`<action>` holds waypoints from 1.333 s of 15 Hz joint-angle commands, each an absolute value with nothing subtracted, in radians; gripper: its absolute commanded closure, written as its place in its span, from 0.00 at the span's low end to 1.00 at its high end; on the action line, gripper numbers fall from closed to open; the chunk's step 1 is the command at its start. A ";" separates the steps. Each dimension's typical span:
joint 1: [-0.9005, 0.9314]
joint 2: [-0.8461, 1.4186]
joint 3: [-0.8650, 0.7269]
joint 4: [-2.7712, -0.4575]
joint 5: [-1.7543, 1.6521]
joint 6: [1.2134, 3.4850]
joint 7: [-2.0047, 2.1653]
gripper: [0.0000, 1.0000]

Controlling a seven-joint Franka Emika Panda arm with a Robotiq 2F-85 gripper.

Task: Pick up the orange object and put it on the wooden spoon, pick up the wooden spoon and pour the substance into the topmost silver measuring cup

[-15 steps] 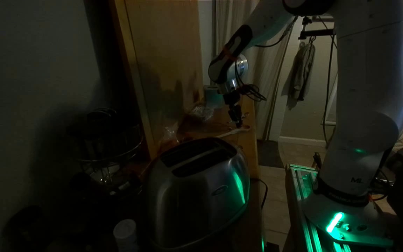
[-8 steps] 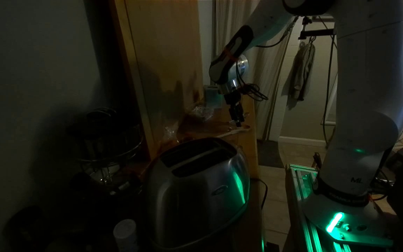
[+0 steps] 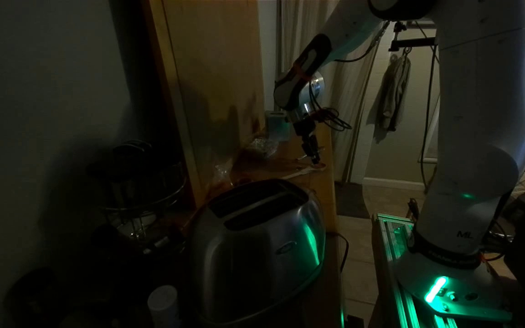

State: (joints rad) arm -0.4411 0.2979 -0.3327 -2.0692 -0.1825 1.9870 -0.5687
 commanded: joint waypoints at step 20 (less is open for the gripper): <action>-0.405 0.139 -0.286 -2.173 -0.065 1.948 -0.864 0.00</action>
State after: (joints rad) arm -0.4196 0.1385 -0.2716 -2.1753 -0.0667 1.9509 -0.8620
